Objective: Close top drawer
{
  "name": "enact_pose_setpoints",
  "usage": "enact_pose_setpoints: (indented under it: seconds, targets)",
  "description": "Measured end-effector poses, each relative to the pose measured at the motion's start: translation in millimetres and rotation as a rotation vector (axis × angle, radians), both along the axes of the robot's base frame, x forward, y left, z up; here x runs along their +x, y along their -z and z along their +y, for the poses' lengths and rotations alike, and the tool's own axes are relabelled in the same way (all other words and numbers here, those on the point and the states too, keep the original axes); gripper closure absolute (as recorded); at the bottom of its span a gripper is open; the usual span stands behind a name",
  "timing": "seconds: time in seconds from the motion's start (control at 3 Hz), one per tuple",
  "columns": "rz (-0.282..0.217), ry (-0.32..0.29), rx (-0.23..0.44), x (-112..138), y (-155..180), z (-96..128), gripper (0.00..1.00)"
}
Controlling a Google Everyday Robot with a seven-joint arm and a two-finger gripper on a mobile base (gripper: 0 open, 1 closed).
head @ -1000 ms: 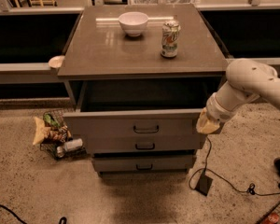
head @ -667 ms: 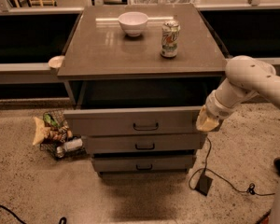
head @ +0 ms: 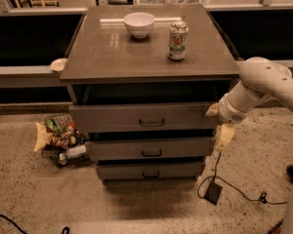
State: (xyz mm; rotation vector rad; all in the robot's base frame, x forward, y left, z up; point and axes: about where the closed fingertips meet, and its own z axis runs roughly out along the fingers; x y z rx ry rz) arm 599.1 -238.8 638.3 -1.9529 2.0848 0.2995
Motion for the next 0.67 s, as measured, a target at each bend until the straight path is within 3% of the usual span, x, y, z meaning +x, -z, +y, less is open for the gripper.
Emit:
enact_pose_setpoints:
  seconds: [0.33, 0.67]
  targets:
    - [-0.002, -0.013, 0.031, -12, -4, 1, 0.0]
    - [0.03, -0.039, 0.097, -35, 2, 6, 0.0]
